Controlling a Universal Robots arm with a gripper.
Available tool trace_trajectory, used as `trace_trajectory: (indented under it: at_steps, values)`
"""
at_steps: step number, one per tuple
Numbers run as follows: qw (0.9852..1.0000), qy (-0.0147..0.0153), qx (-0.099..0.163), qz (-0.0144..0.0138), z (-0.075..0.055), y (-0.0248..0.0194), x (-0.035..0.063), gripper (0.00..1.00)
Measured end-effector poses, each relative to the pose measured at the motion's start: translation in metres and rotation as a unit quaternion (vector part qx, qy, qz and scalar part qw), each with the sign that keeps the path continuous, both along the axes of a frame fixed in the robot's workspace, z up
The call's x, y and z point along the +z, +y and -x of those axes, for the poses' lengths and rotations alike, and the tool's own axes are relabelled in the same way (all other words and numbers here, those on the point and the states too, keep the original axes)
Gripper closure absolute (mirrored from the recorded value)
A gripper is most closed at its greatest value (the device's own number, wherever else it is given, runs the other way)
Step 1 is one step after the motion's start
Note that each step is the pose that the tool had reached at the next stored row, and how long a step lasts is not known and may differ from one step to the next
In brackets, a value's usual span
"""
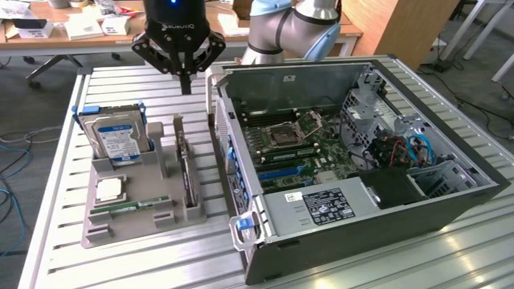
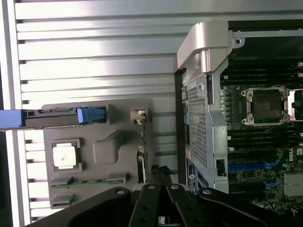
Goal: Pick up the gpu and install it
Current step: 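Reach for the gpu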
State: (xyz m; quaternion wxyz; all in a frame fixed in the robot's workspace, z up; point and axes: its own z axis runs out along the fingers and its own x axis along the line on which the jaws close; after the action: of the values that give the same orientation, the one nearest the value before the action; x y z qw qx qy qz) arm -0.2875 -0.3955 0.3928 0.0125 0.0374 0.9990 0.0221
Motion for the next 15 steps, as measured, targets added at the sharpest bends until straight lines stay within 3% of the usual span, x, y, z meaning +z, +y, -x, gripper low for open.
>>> trace_trajectory:
  at_steps: [15]
  values:
    - [1.0000,0.0000,0.000,0.0000,0.0003,0.0000,0.0000,0.89]
